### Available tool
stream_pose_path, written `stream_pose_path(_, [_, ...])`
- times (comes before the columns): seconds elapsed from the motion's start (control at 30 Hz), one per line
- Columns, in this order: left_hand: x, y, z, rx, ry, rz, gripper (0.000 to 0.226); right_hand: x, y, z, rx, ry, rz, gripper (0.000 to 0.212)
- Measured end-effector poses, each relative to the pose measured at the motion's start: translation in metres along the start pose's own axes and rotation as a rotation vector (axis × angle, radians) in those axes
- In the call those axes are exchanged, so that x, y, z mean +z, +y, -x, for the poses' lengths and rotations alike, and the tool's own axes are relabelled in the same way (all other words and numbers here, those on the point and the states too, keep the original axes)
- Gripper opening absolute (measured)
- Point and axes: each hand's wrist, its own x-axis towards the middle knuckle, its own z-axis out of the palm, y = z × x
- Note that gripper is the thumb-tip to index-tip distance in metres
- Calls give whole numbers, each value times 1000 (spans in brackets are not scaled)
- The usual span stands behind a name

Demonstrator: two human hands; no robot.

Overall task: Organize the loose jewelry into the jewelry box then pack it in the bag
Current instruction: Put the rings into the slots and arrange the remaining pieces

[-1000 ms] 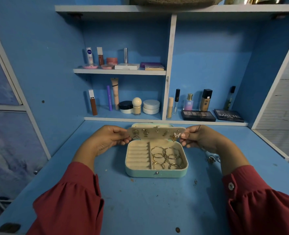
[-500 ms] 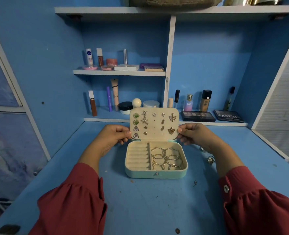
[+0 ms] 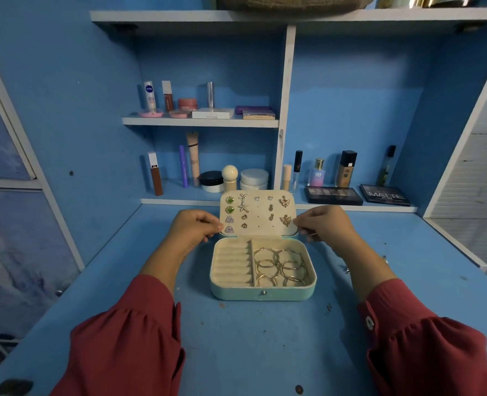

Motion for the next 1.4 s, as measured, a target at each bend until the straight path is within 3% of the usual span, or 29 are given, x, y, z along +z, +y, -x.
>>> stream_pose_path(0.47, [1, 0, -4, -63, -8, 20, 11, 6, -5, 2, 97, 48, 29, 10])
stream_pose_path(0.7, [3, 1, -5, -51, -36, 18, 34, 7, -1, -3, 92, 94, 115, 9])
stream_pose_path(0.97, [14, -1, -8, 27, 13, -149, 23, 13, 5, -4, -54, 53, 220, 18])
stream_pose_path(1.4, [15, 1, -10, 61, 2, -333, 25, 13, 3, -6, -23, 38, 180, 18])
